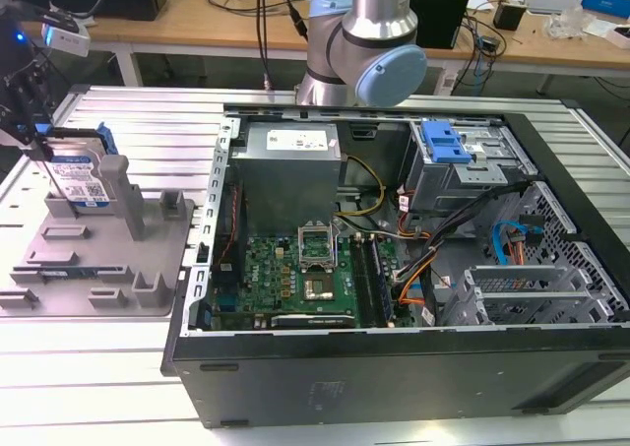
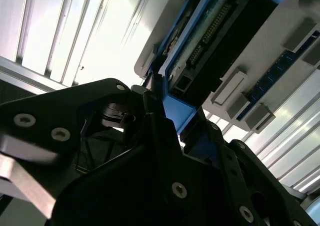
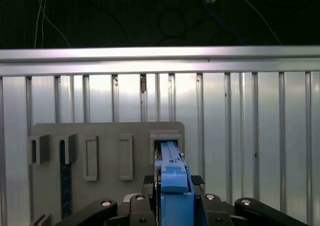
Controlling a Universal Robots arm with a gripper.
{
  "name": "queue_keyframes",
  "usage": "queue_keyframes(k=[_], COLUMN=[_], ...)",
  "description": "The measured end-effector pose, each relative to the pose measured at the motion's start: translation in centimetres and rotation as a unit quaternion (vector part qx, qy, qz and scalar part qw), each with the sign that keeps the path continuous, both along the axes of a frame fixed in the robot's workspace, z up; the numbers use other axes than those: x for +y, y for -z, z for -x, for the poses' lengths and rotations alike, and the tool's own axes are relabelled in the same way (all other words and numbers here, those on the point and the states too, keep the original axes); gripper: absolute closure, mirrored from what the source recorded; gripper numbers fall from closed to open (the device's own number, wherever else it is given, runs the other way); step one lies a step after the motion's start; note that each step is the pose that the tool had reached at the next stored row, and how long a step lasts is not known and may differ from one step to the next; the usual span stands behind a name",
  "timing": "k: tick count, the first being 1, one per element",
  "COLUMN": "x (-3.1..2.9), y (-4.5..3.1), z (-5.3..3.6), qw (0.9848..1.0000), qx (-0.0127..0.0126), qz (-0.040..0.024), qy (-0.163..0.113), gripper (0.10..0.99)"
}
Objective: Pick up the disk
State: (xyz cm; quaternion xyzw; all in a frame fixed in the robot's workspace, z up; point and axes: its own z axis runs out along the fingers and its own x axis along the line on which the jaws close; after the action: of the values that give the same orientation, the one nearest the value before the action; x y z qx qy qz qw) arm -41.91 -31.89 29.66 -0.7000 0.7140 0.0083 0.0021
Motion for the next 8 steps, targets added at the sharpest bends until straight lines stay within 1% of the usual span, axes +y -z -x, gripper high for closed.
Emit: queue_keyframes(k=[8], x=[0.0], y=[-0.02], z=[0.0], qw=[1.0], qx=[-0.0002], qz=[-0.0007], qy=[0.0], gripper=[0.718])
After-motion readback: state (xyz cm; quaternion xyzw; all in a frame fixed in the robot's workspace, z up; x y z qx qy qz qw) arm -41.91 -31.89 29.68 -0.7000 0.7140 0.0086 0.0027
